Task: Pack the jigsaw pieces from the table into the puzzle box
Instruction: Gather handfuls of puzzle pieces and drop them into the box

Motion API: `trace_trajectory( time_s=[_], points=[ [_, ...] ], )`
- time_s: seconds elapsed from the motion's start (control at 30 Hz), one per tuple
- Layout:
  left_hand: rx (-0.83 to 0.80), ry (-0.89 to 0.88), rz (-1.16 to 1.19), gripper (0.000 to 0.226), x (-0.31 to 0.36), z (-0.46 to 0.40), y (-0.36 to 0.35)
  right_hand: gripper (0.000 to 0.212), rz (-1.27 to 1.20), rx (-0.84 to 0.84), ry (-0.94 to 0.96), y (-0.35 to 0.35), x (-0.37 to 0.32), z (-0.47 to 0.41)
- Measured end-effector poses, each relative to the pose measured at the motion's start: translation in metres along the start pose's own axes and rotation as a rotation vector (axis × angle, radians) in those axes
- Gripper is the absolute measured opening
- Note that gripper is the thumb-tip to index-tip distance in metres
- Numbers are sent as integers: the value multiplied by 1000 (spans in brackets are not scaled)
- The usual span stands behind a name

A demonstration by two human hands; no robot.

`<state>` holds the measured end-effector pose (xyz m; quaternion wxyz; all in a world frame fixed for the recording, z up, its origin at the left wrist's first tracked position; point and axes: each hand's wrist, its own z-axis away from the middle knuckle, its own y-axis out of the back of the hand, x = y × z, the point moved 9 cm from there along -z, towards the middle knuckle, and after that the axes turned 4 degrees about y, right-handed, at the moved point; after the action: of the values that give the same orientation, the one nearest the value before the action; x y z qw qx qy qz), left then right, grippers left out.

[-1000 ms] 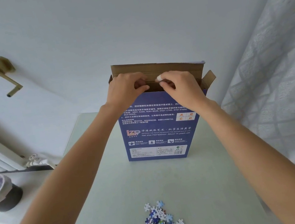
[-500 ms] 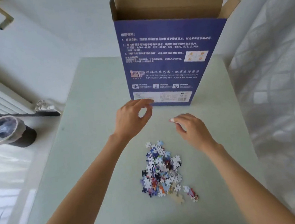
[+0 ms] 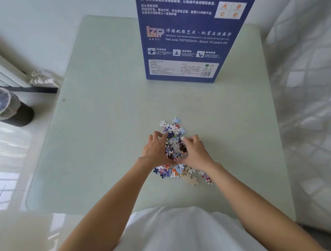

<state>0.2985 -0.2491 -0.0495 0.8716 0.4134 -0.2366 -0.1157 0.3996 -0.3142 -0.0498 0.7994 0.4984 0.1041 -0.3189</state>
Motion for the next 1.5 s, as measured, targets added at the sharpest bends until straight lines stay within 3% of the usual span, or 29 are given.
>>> trace_trajectory(
  time_s=[0.2,0.43,0.67,0.87,1.13,1.5],
  points=[
    [76,-22,86,97,-3,9,-1,104,221,15,80,-5,-13,-4],
    [89,-42,122,80,-5,5,8,112,430,-48,311,2,-37,-22],
    [72,11,230,63,-18,6,12,86,339,-38,328,3,-38,-20],
    [82,18,251,51,-26,11,16,44,248,85,335,11,-37,-13],
    [222,16,283,27,-28,18,28,33,91,173,243,24,-24,-13],
    [299,43,438,24,-31,21,48,31,-135,281,131,59,0,2]
  ],
)
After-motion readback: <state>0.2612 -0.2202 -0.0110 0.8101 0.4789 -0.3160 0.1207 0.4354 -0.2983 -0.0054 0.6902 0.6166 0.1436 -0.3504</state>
